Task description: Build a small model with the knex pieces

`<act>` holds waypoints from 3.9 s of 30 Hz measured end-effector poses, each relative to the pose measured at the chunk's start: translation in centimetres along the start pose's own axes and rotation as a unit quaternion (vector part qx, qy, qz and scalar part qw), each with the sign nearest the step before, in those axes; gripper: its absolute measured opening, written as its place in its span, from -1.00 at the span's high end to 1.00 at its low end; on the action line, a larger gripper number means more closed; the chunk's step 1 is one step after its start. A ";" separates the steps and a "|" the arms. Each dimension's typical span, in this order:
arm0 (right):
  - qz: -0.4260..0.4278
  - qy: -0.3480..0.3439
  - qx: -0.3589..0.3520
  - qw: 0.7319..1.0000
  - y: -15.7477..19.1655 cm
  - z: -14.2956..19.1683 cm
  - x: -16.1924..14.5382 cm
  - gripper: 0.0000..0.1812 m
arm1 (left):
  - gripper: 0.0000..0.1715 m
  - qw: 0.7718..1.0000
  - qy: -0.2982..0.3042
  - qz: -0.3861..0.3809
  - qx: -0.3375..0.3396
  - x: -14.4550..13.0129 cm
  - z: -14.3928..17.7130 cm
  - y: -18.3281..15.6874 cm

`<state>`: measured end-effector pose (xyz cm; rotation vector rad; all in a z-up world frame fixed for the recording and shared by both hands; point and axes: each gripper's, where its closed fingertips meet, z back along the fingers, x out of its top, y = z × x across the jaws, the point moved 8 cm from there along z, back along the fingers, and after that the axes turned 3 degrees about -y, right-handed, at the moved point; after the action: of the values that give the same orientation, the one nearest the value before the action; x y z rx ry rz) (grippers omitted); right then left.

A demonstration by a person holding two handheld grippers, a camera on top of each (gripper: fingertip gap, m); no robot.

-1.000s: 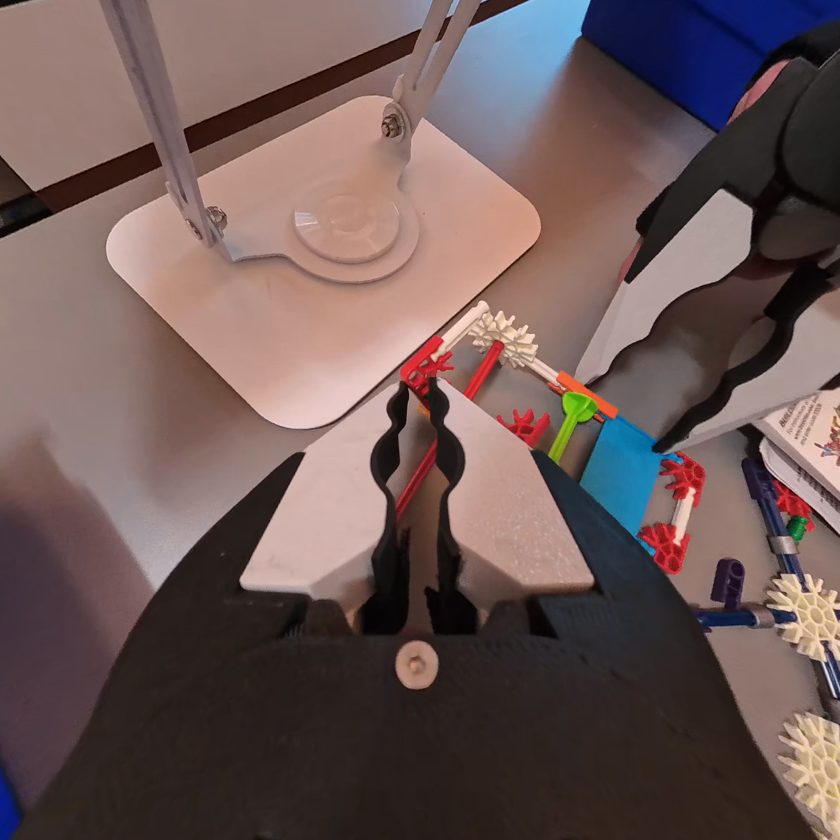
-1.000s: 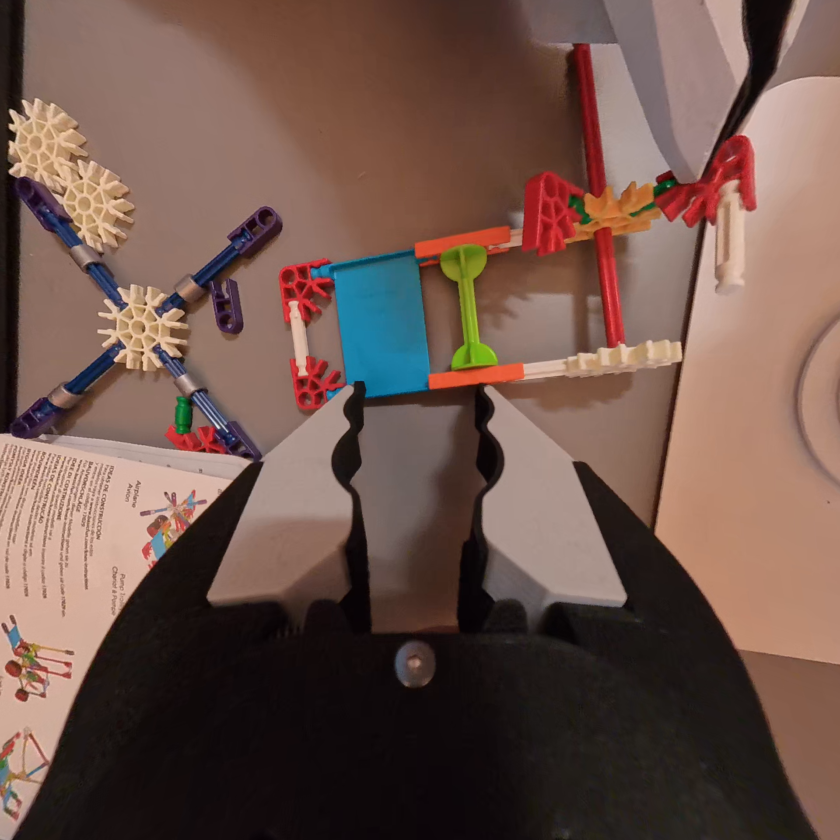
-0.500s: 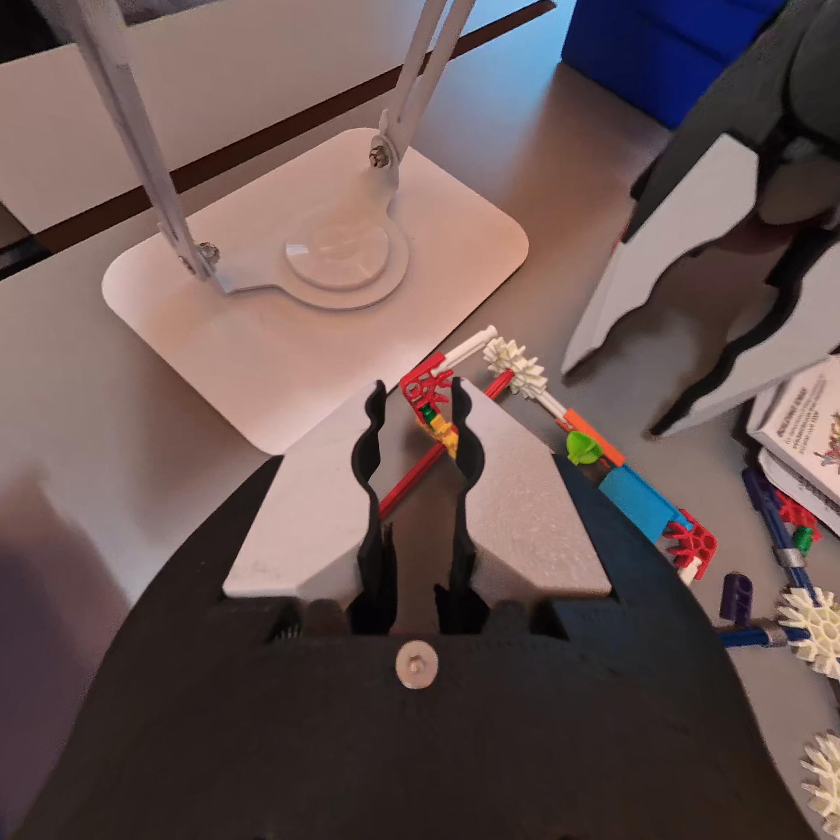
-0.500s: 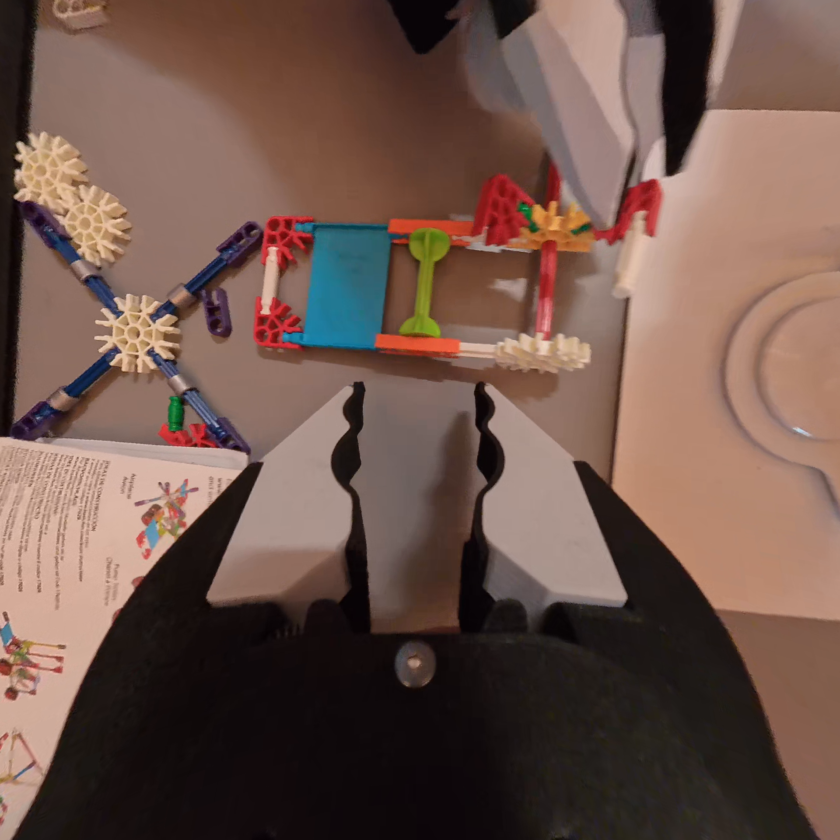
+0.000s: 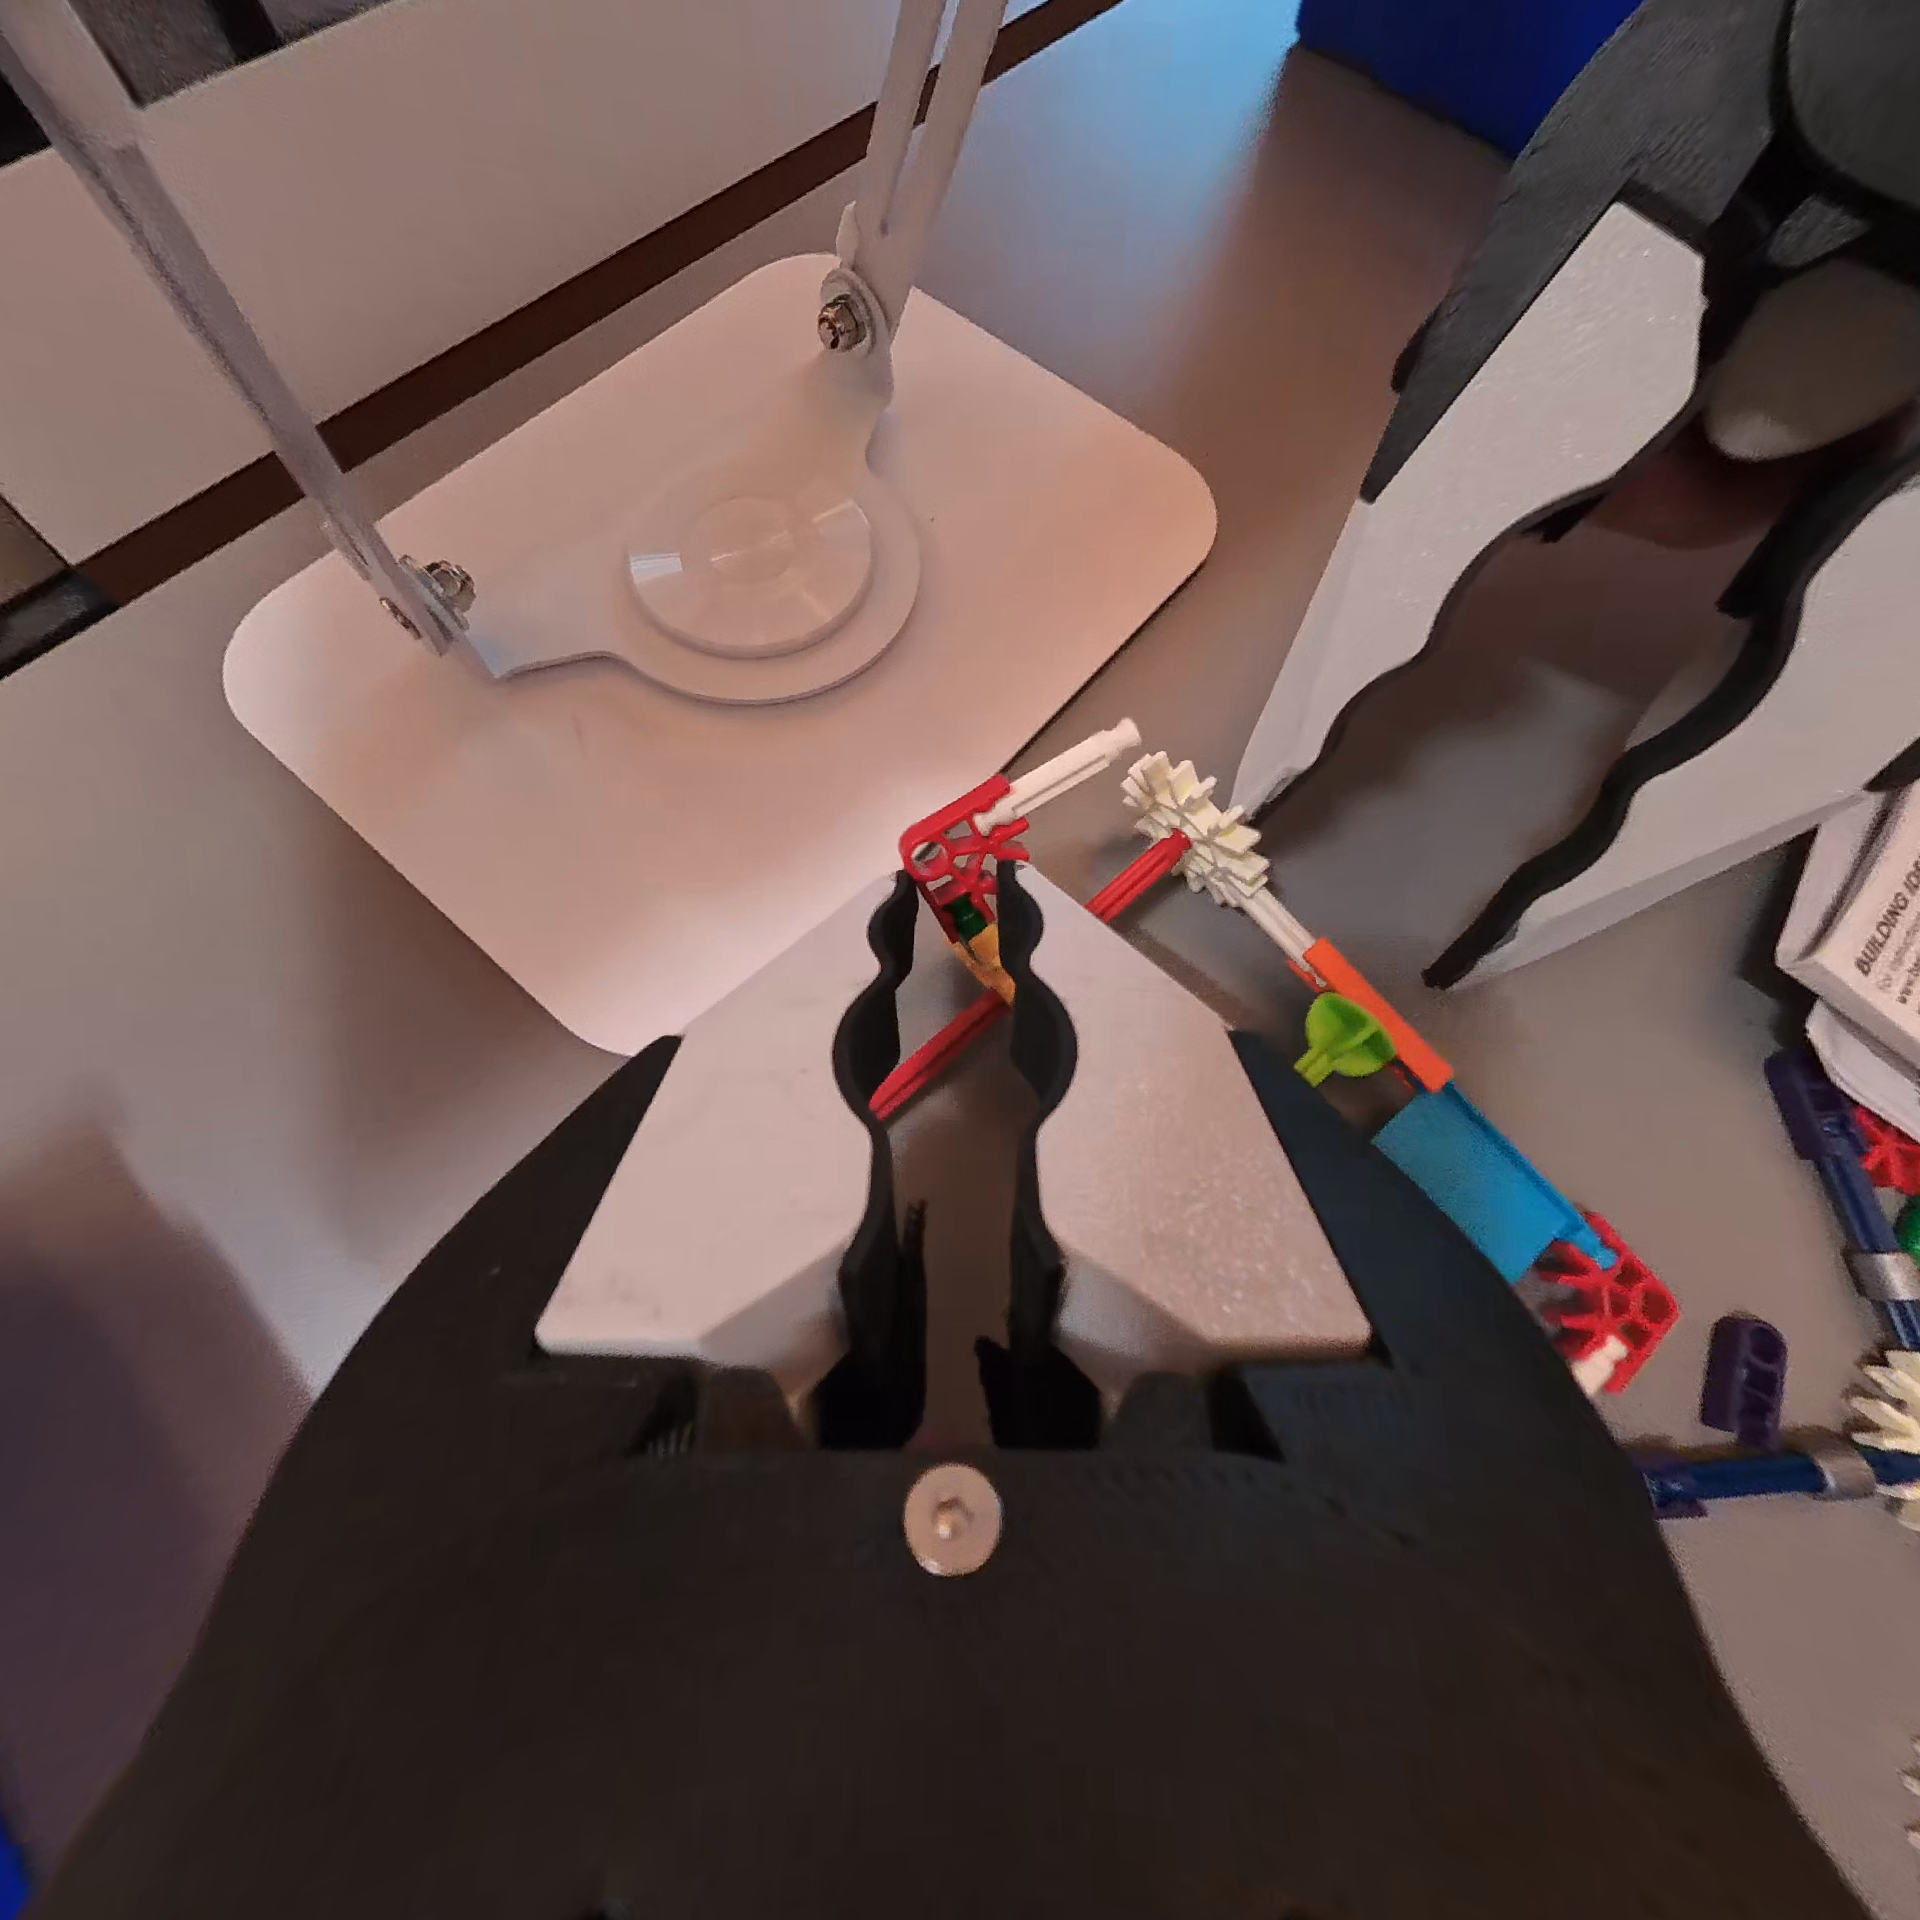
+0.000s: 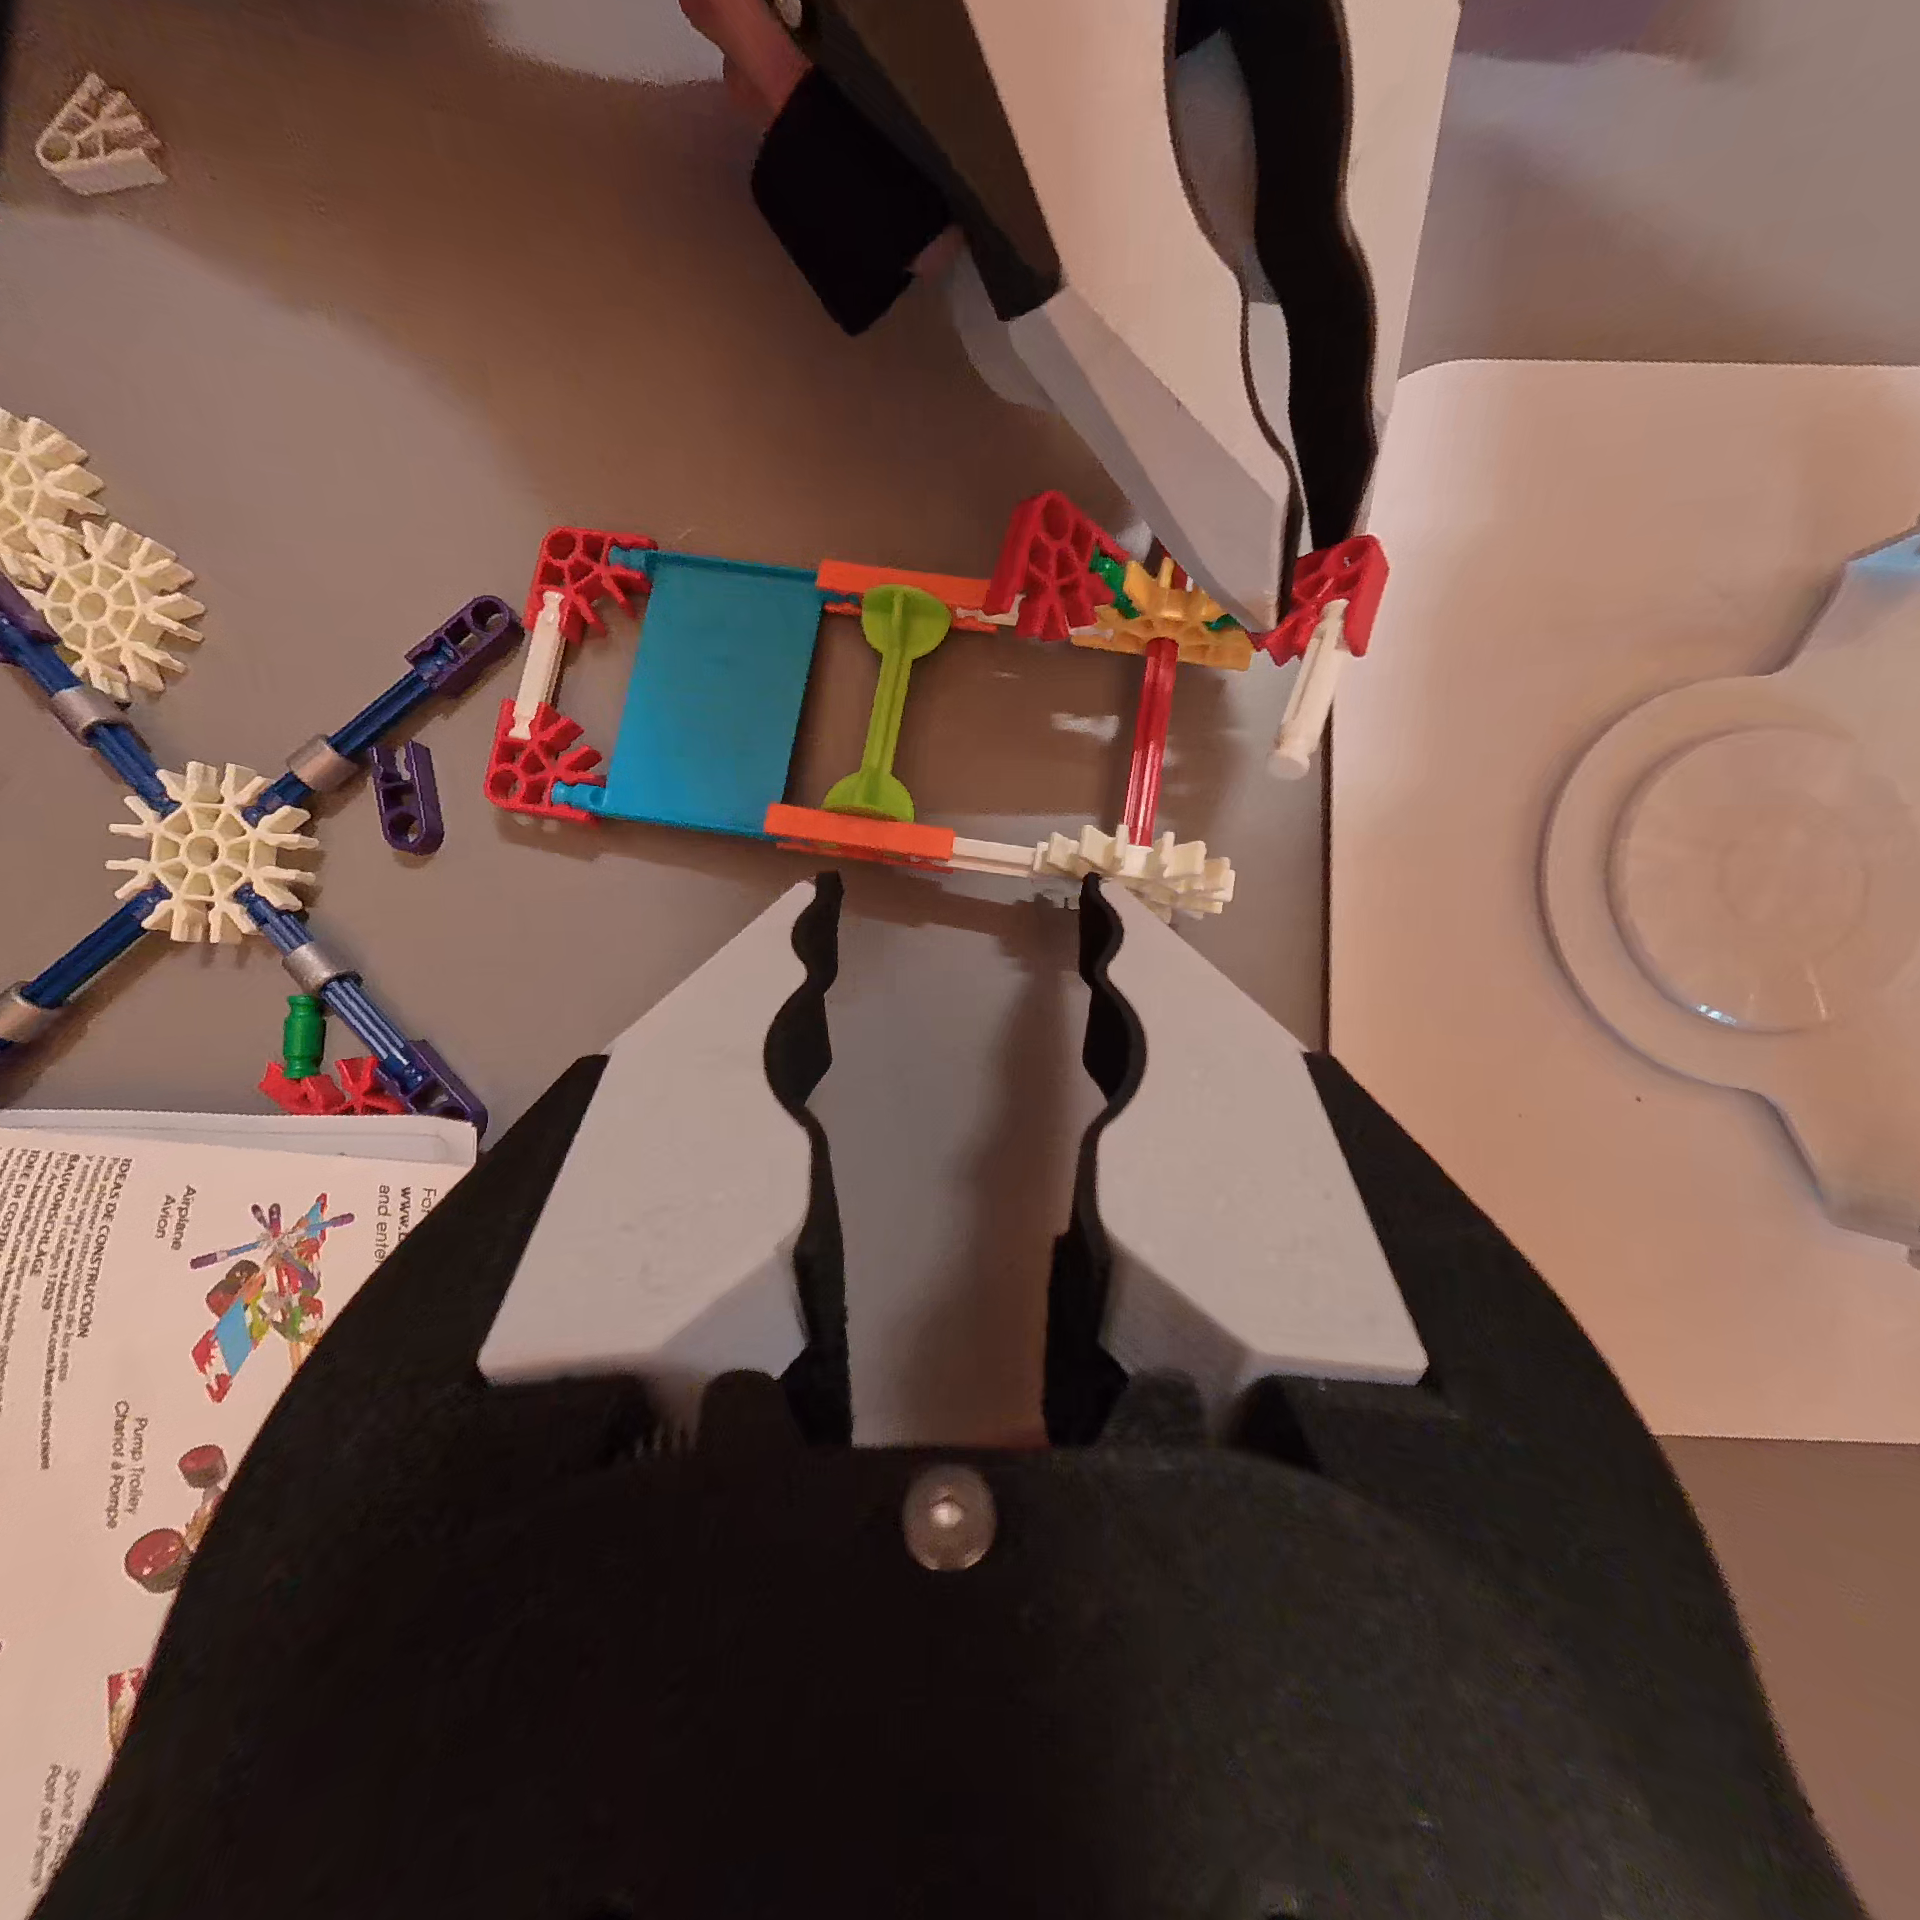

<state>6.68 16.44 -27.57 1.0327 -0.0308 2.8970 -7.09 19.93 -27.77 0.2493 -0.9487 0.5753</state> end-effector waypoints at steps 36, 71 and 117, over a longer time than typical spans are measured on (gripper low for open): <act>0.030 -0.034 -0.096 0.994 -1.4 5.6 0.8 0.85 | 0.76 0.982 -0.091 -0.130 0.098 5.2 6.3 -3.0; 0.037 0.008 -0.107 0.994 -1.8 4.1 -0.3 0.66 | 0.72 0.926 0.051 -0.147 0.345 -2.1 27.8 7.7; 0.053 0.013 -0.094 0.994 -1.0 3.6 0.0 0.65 | 0.88 0.900 0.371 -0.050 0.223 -15.1 24.7 15.3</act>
<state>9.02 17.31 -24.80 0.9889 -0.3596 2.9296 -39.65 16.27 -26.82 0.4437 -0.0524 0.7154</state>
